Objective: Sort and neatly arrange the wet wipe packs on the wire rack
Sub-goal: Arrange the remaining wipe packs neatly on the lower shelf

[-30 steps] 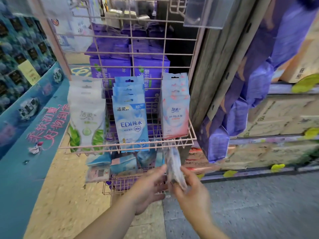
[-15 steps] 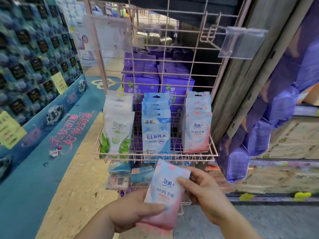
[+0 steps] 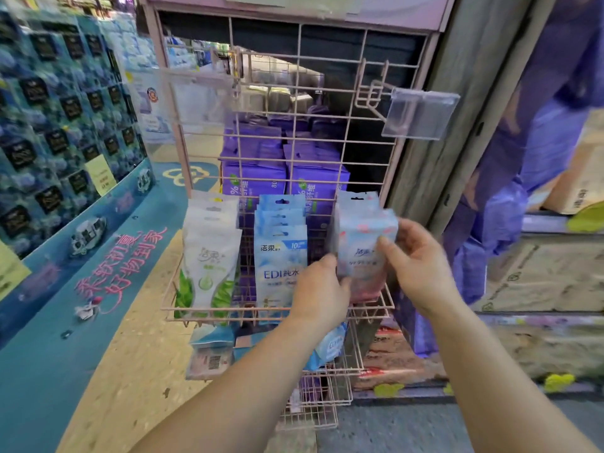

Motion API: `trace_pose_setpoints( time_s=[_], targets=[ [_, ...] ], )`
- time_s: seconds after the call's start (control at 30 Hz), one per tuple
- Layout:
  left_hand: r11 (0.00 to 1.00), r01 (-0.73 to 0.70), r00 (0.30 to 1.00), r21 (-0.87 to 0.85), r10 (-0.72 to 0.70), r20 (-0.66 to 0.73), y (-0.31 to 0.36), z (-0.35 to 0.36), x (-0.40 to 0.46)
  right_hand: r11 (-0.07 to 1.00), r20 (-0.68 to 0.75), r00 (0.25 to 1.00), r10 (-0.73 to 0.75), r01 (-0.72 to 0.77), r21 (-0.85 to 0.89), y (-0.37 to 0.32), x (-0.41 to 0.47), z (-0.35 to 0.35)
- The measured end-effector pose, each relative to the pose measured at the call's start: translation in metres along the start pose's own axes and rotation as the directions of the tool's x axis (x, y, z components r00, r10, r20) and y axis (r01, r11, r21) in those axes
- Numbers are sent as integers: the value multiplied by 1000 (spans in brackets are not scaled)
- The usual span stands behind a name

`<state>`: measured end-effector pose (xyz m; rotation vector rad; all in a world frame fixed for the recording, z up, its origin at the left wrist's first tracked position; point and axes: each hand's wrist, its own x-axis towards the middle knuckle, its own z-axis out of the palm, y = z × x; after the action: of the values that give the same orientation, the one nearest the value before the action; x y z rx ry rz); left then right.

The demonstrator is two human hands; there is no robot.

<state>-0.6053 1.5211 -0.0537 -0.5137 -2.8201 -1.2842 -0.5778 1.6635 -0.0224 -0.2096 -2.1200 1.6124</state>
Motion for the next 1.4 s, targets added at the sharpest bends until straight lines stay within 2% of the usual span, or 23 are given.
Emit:
trace_pose_setpoints(
  time_s=[0.1, 0.2, 0.27, 0.33, 0.4, 0.47, 0.5, 0.53, 0.57, 0.63, 0.7, 0.8, 0.9, 0.97, 1.07, 1.13, 1.23, 1.3, 1.4],
  targets=[
    [994, 54, 992, 92, -64, 106, -9, 24, 12, 961, 9, 993, 117, -111, -254, 36, 1, -3],
    [992, 113, 984, -56, -104, 143, -10, 31, 24, 935, 4, 989, 145, -135, -327, 46, 2, -2],
    [983, 157, 973, -90, -138, 185, -9, 33, 29, 936, 14, 985, 174, -161, -313, 46, 5, -3],
    [982, 137, 981, -133, -117, 152, -6, 33, 25, 942, -47, 978, 201, -207, -266, 43, 4, -4],
    [990, 21, 999, -143, -16, 33, -3, 25, 6, 970, -231, 963, 138, -178, -163, 37, -13, -4],
    [978, -129, 988, -162, 112, -110, -7, 9, -31, 999, -360, 932, 40, -46, -8, 40, -44, 2],
    [957, -227, 967, -182, 200, -155, -17, 3, -50, 999, -328, 943, 45, -35, 38, 47, -62, 9],
    [944, -289, 952, -160, 266, -150, -34, 0, -68, 996, -222, 971, 92, -84, 44, 60, -80, 19],
    [953, -288, 954, -96, 278, -112, -56, -1, -82, 986, -70, 984, 166, -166, 13, 79, -97, 30],
    [992, -118, 992, 45, 120, -47, -110, -2, -95, 941, 189, 927, 324, -295, -166, 112, -119, 55],
    [983, 122, 986, 136, -105, -126, -159, -10, -97, 892, 291, 860, 419, -331, -307, 129, -125, 75],
    [899, 349, 933, 265, -305, -194, -211, -24, -94, 861, 301, 858, 416, -266, -433, 128, -114, 103],
    [846, 459, 888, 271, -433, -152, -239, -28, -93, 834, 342, 858, 384, -163, -527, 124, -103, 131],
    [824, 481, 874, 300, -476, -93, -250, -23, -95, 822, 385, 851, 357, -91, -562, 129, -99, 149],
    [839, 459, 887, 293, -449, -105, -264, -19, -96, 778, 442, 835, 328, 27, -627, 133, -97, 168],
    [859, 423, 906, 288, -395, -153, -271, -24, -91, 771, 441, 832, 336, 26, -636, 134, -98, 171],
    [887, 360, 933, 288, -338, -127, -274, -35, -83, 750, 357, 881, 312, 3, -662, 142, -103, 165],
    [931, 293, 955, 218, -274, -115, -271, -46, -80, 744, 308, 905, 293, -14, -668, 142, -109, 159],
    [979, 203, 978, -1, -203, -34, -249, -76, -82, 817, 281, 925, 257, -53, -574, 128, -119, 157]
  ],
)
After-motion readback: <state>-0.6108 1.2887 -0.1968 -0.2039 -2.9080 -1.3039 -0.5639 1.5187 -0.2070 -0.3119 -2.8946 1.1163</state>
